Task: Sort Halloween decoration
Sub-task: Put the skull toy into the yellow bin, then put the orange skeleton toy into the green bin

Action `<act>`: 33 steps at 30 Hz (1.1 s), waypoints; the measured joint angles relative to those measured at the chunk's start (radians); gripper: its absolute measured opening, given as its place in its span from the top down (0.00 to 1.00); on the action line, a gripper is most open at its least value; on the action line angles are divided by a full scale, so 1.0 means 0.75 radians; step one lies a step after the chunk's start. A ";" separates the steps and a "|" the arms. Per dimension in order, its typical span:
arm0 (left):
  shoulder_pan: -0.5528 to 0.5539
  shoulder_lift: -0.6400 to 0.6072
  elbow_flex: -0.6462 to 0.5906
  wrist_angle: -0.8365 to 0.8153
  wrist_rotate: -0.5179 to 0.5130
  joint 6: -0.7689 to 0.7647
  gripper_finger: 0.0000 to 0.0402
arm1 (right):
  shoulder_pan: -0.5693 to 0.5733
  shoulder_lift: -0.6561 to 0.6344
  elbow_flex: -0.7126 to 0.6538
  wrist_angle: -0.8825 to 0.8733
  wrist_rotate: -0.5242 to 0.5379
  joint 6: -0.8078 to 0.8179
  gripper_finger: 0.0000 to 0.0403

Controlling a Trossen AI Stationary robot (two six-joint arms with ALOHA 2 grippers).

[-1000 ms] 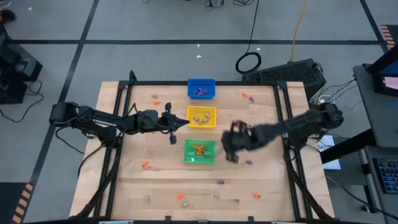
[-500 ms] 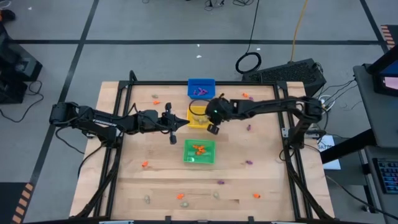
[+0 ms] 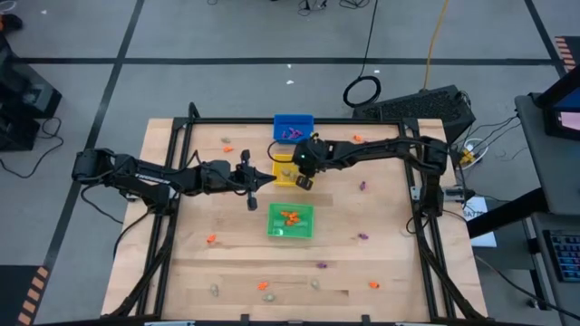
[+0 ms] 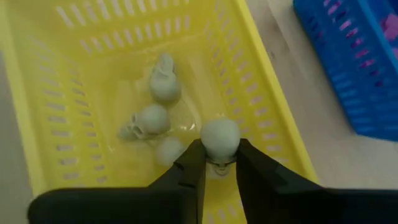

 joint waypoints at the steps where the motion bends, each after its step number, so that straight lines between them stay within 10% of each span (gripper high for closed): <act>1: 0.000 0.000 0.000 -0.006 0.000 0.000 1.00 | 0.001 -0.002 0.001 0.007 0.000 -0.009 0.84; 13: 0.000 0.000 0.000 -0.064 0.024 -0.035 1.00 | 0.036 -0.077 -0.001 0.028 0.071 -0.029 0.59; 23: 0.000 -0.001 0.000 -0.132 0.024 -0.036 1.00 | 0.120 -0.307 -0.225 0.362 0.139 -0.086 0.97; 33: -0.004 -0.035 0.148 -0.679 -0.112 -0.100 1.00 | 0.195 -0.667 -0.768 0.791 0.148 0.068 0.99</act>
